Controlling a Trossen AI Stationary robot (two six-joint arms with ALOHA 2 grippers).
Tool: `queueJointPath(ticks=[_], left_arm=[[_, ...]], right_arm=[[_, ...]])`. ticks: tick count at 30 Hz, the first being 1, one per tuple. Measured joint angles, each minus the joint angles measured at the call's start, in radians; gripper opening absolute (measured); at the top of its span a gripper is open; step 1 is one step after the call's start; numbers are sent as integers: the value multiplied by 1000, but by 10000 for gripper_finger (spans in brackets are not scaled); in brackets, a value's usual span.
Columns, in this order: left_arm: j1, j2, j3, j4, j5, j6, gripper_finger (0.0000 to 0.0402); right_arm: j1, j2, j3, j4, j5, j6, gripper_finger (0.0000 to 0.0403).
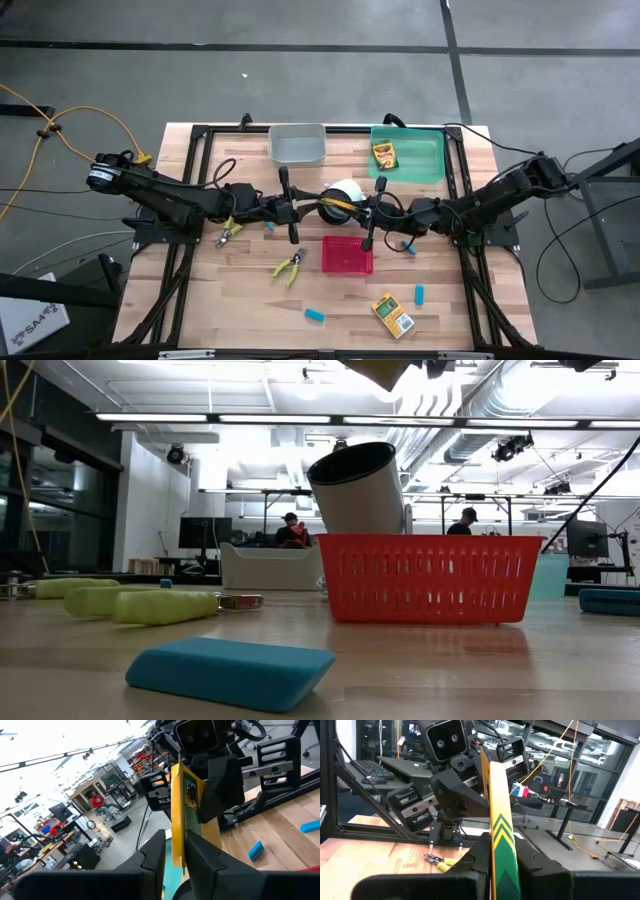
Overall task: Pick & Place School Supplies
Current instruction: Put the yellow crayon box into the green bin
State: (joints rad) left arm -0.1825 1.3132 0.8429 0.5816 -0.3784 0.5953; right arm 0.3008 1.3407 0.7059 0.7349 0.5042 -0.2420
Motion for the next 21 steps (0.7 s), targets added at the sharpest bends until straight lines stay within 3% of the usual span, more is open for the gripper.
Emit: queueJointPath(ticks=[12,17,21], left_arm=[[-39,0,0,0,70,-43,81],[-78,0,0,-1,66,-44,81],[-98,0,0,-1,42,-44,81]], right_arm=[[61,0,0,1,194,-81,25],[85,0,0,-2,347,-118,25],[104,-8,0,-10,558,-194,25]])
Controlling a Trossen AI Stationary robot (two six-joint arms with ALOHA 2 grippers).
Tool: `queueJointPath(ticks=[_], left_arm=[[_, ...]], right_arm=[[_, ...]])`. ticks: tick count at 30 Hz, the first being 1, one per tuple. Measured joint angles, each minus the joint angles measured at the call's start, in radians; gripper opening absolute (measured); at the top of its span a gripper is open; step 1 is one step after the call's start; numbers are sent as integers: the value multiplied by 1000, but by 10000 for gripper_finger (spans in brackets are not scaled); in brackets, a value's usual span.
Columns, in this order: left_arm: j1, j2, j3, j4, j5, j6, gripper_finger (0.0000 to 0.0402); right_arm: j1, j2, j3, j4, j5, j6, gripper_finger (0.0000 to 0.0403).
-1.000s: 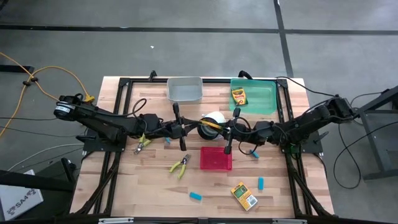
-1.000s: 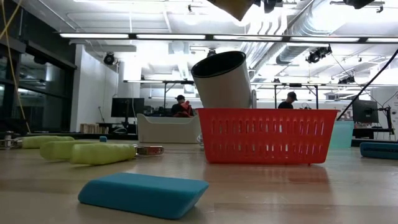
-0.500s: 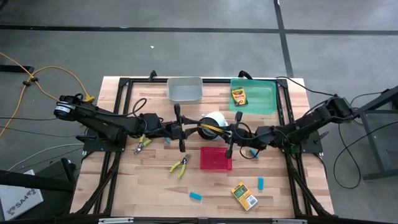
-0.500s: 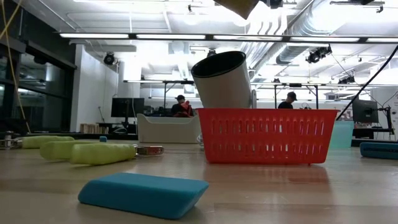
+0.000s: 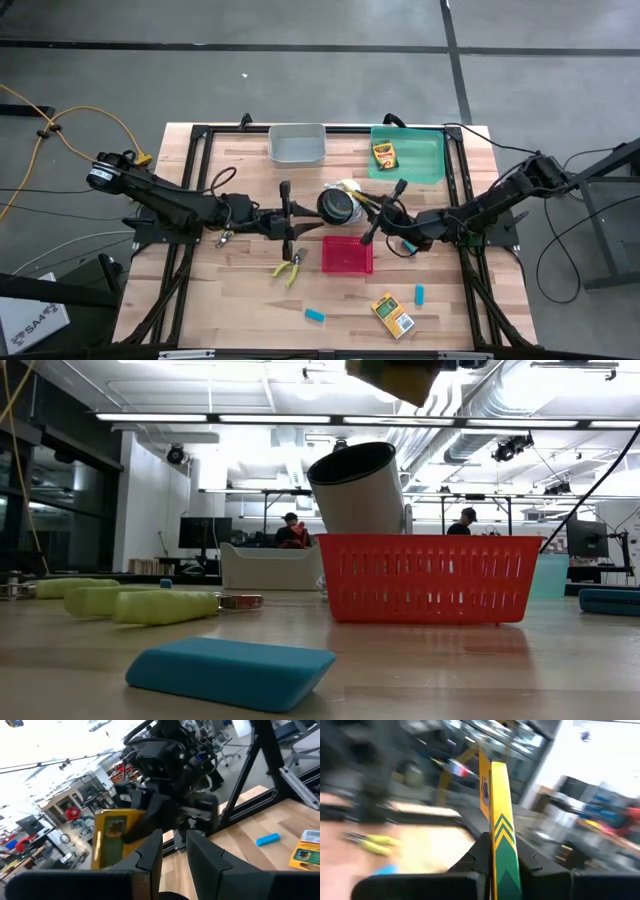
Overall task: Pick & Place School Supplies
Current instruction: Put the yellow crayon box into the green bin
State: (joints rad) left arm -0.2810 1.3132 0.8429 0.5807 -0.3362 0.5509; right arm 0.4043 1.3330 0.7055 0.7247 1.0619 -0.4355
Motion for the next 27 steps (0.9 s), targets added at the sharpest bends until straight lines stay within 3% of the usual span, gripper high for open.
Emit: queueJointPath(ticks=[5,9,12,17,21,27], left_arm=[[-18,0,0,0,-38,2,82],[-24,0,0,-1,-38,2,82],[-24,0,0,-1,-38,1,82],[-23,0,0,-1,-38,1,82],[-23,0,0,-1,-38,1,82],[-23,0,0,-1,-38,0,82]], right_arm=[[-41,-50,0,-102,251,-79,25],[-128,-99,0,-243,299,-64,26],[-215,-133,0,-415,227,75,27],[-416,-174,0,-815,25,459,27],[-579,-176,-1,-1065,-60,658,27],[-726,-176,-46,-1131,-176,752,27]])
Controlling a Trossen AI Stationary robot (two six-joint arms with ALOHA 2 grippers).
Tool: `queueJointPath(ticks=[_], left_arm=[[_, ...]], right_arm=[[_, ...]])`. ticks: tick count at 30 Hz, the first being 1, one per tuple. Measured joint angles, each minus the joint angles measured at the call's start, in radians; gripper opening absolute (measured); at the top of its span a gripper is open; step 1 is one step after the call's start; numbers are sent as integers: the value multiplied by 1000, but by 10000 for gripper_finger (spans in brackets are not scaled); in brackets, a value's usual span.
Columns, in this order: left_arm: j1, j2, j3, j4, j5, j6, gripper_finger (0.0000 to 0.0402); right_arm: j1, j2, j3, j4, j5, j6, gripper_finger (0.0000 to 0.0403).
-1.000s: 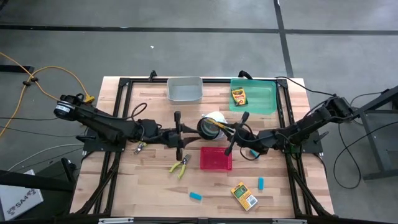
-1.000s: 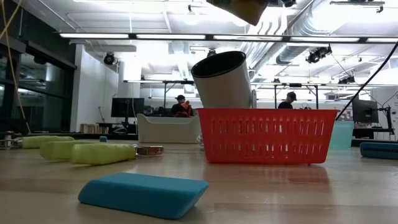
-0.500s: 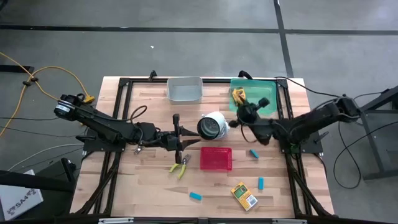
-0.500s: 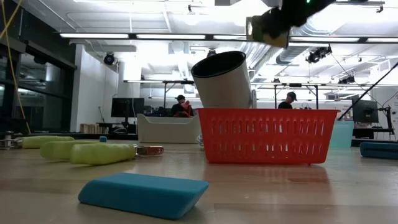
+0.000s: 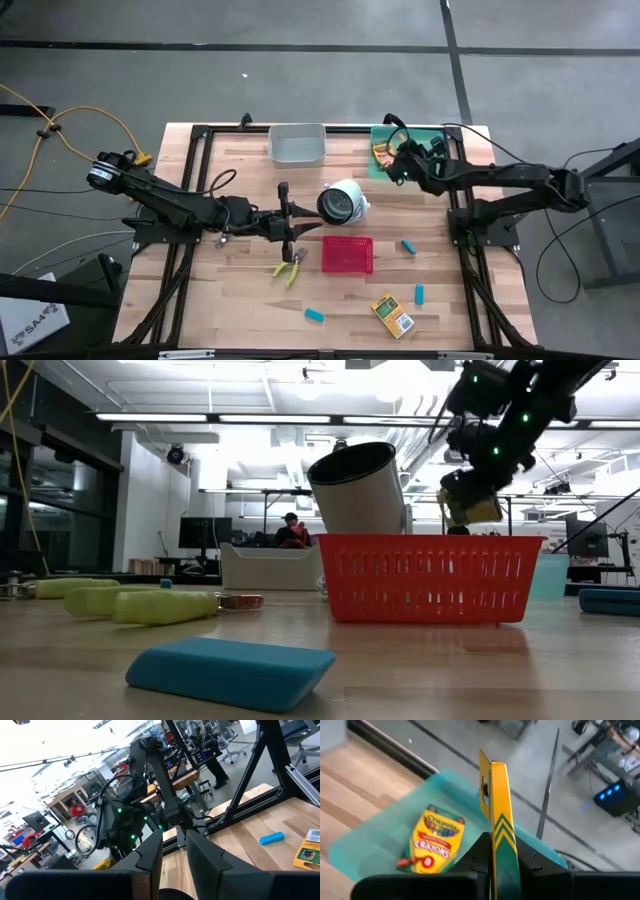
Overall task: Pick & Place School Supplies
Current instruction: Put the yellow crayon box into the green bin
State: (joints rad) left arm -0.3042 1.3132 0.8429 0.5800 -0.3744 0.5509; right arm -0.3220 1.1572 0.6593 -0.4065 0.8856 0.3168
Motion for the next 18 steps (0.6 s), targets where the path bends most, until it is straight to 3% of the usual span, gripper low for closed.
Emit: queueJointPath(ticks=[11,18], left_arm=[[0,0,0,0,0,-1,82],[0,0,0,4,0,-1,82]], right_arm=[[-145,0,-128,28,-48,109,27],[-226,15,-140,37,-54,128,28]])
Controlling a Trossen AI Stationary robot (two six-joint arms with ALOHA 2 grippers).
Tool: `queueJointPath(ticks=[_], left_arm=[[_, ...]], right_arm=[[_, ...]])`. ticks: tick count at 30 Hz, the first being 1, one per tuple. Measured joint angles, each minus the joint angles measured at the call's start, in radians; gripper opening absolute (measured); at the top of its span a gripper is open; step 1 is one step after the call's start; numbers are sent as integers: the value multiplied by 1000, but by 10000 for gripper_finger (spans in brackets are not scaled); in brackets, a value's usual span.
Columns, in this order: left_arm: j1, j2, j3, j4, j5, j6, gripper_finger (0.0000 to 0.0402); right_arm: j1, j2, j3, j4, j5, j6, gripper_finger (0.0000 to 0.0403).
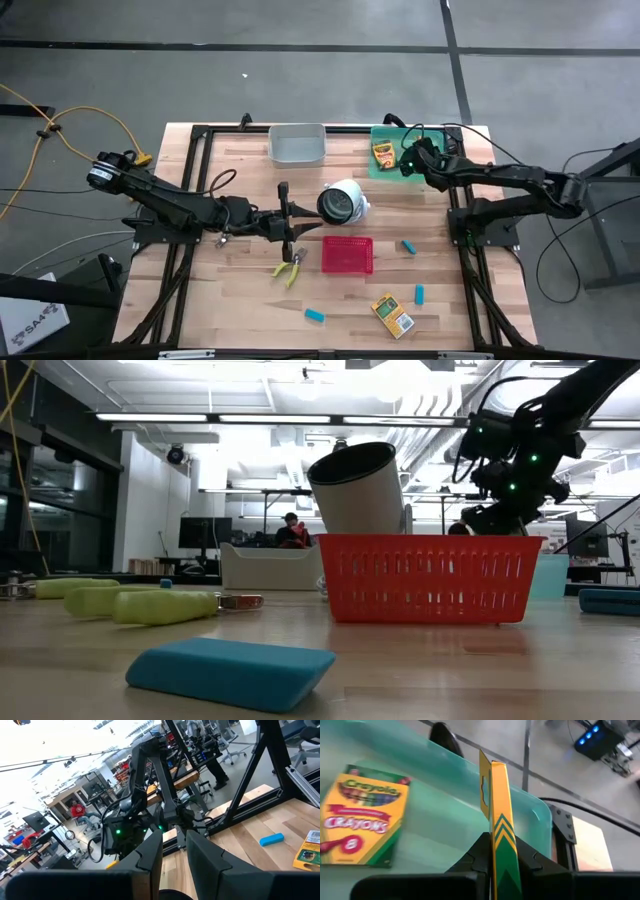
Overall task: Pick & Place School Supplies
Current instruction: Put the yellow crayon box into the green bin
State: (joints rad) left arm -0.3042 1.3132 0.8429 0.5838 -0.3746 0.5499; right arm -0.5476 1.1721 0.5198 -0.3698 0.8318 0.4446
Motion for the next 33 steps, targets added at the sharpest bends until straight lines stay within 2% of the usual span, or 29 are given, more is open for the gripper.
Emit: queueJointPath(ticks=[6,11,16,22,33], left_arm=[[0,0,0,1,0,0,82],[0,0,0,1,0,0,82],[0,0,0,1,0,0,82],[0,0,0,1,0,0,82],[0,0,0,1,1,0,82]], right_arm=[[-77,65,0,8,-57,0,33],[-119,118,0,57,-127,1,61],[-123,136,0,98,-140,-1,93],[-123,136,0,145,-211,-4,123],[-122,136,0,280,-308,-29,150]])
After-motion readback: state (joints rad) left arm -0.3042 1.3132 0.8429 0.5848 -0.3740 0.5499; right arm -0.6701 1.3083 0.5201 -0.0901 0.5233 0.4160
